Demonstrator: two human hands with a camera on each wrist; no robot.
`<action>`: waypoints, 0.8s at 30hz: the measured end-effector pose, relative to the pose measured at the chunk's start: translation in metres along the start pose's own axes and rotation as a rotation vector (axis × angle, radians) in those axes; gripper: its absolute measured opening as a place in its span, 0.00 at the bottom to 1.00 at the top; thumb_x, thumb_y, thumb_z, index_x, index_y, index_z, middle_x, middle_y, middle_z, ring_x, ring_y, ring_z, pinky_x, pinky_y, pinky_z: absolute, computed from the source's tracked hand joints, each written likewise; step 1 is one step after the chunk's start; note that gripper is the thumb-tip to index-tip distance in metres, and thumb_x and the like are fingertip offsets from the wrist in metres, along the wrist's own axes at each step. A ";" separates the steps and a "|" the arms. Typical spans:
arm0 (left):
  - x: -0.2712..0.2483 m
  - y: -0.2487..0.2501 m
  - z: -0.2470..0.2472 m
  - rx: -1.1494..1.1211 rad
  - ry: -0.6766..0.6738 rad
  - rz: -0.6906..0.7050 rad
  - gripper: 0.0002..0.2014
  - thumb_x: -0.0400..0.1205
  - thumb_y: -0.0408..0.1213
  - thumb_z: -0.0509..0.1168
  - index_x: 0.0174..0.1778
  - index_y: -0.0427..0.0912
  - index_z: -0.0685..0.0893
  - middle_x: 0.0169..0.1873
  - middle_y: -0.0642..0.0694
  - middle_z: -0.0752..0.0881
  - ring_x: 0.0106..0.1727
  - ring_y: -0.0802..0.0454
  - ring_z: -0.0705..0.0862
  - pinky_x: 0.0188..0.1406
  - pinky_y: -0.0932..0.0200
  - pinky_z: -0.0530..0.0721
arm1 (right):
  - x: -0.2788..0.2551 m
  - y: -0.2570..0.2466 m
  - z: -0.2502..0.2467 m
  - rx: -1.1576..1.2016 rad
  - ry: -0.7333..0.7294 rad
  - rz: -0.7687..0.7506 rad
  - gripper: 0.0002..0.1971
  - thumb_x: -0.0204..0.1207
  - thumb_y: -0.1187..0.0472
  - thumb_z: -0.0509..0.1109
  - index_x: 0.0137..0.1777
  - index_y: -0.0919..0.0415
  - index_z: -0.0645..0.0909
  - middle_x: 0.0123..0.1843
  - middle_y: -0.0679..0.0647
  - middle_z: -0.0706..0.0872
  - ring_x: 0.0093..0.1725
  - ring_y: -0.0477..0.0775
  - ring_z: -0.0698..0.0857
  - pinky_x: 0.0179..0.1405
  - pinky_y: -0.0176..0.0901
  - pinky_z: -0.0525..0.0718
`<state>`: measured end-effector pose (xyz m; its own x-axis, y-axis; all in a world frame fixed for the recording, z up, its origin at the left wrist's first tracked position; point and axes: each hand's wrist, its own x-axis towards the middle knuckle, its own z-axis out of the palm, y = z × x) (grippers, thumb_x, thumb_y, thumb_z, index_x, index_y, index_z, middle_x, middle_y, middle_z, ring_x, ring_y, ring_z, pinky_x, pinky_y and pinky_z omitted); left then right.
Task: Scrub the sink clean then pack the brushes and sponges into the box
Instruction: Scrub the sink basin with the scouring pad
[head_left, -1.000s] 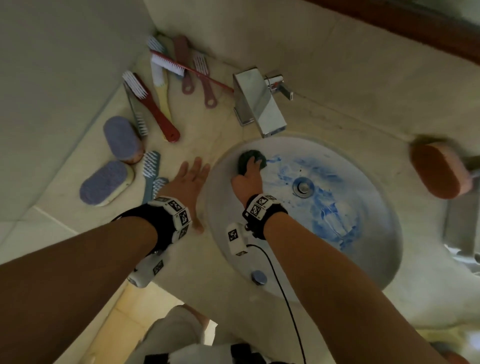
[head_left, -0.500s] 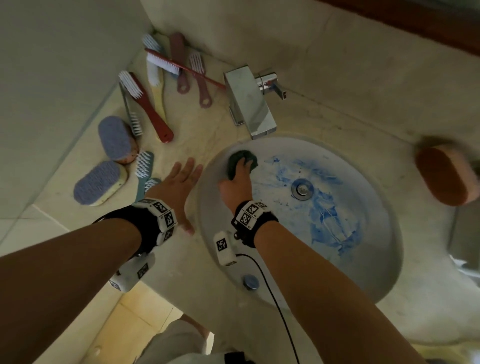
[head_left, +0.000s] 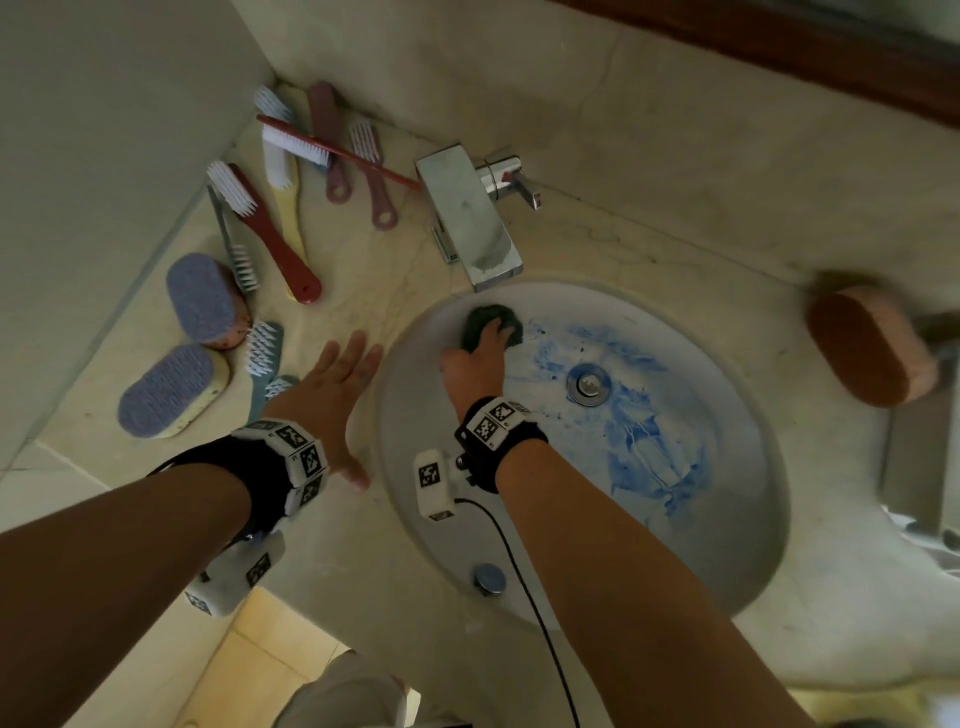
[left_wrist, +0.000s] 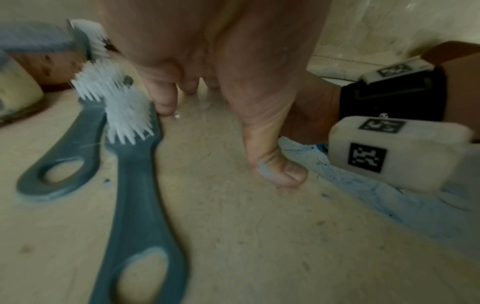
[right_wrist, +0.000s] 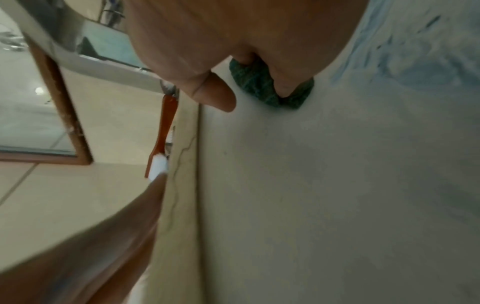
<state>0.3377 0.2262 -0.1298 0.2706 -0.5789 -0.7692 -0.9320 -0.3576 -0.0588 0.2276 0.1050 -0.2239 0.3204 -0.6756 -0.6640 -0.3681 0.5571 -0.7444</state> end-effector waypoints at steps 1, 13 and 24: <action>-0.001 0.000 0.000 -0.003 -0.001 0.000 0.76 0.58 0.59 0.83 0.81 0.48 0.26 0.80 0.48 0.24 0.84 0.43 0.32 0.82 0.42 0.52 | 0.006 -0.001 -0.007 0.068 0.059 0.023 0.45 0.76 0.71 0.63 0.86 0.61 0.40 0.87 0.55 0.39 0.84 0.60 0.57 0.80 0.50 0.62; -0.003 0.005 -0.002 -0.012 0.016 -0.014 0.76 0.58 0.58 0.83 0.81 0.48 0.26 0.81 0.49 0.25 0.84 0.43 0.33 0.82 0.44 0.53 | 0.010 -0.005 -0.003 0.212 0.030 0.096 0.44 0.75 0.71 0.63 0.87 0.55 0.44 0.87 0.50 0.44 0.81 0.61 0.63 0.64 0.43 0.69; -0.004 0.004 -0.005 -0.021 -0.011 -0.003 0.76 0.59 0.56 0.84 0.82 0.48 0.26 0.80 0.48 0.24 0.83 0.43 0.31 0.83 0.41 0.55 | 0.005 -0.006 -0.014 -0.191 0.032 0.018 0.44 0.75 0.63 0.67 0.86 0.64 0.44 0.86 0.60 0.46 0.83 0.65 0.57 0.77 0.52 0.64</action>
<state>0.3337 0.2239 -0.1238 0.2712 -0.5699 -0.7757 -0.9258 -0.3749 -0.0482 0.2189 0.0915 -0.2223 0.2855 -0.6830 -0.6723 -0.5332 0.4697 -0.7036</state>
